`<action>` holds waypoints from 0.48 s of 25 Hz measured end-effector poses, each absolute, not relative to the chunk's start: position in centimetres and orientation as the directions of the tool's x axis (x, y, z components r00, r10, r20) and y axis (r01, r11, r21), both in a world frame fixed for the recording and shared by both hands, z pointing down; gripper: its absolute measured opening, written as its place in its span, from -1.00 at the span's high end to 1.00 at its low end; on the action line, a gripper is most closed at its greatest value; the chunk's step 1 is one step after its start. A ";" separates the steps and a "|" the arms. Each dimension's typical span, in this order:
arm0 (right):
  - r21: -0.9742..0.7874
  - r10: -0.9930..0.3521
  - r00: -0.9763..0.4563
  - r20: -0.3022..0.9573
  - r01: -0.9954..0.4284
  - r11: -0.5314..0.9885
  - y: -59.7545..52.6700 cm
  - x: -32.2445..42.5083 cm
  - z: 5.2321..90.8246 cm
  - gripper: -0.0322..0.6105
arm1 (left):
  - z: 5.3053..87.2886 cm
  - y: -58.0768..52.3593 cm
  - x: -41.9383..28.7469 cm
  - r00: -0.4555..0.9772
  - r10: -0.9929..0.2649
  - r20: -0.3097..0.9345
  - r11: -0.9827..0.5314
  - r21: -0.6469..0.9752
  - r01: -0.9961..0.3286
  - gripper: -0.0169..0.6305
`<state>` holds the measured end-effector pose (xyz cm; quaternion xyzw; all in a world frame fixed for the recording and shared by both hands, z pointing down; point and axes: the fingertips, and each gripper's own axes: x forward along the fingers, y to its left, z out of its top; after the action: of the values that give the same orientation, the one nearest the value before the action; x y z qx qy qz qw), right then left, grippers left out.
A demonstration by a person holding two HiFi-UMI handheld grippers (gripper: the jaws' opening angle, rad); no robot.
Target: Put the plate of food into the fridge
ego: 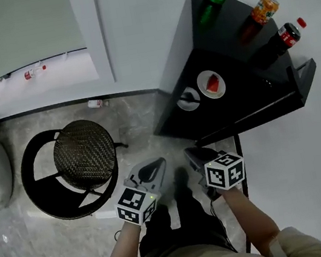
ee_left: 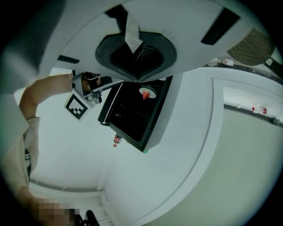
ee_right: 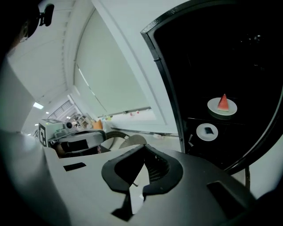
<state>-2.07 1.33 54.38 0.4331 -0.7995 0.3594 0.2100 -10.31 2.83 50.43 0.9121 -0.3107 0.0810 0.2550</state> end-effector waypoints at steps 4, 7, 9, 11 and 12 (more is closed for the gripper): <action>-0.399 -0.556 -0.562 0.612 -0.827 0.397 2.9 -3.6 51.7 0.83 | 48.3 3.5 -11.6 0.788 -0.551 0.275 -0.676 0.408 -0.614 0.92; -0.401 -0.567 -0.579 0.585 -0.815 0.419 3.5 -4.5 49.5 0.83 | 46.5 3.8 -12.5 0.790 -0.561 0.248 -0.680 0.405 -0.611 0.92; -0.403 -0.572 -0.589 0.572 -0.808 0.429 4.4 -5.0 48.1 0.83 | 45.3 4.6 -12.6 0.793 -0.559 0.240 -0.687 0.401 -0.606 0.92; -0.412 -0.581 -0.598 0.551 -0.801 0.434 5.2 -5.2 46.7 0.83 | 44.3 5.4 -12.5 0.799 -0.556 0.228 -0.697 0.395 -0.598 0.92; -0.418 -0.587 -0.603 0.539 -0.797 0.435 5.6 -5.2 46.0 0.83 | 43.8 5.7 -12.4 0.801 -0.555 0.223 -0.703 0.390 -0.595 0.92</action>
<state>-5.23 5.56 46.02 0.4161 -0.8320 0.3307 0.1587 -12.40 5.72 43.85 0.9216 -0.3120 0.0444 0.2266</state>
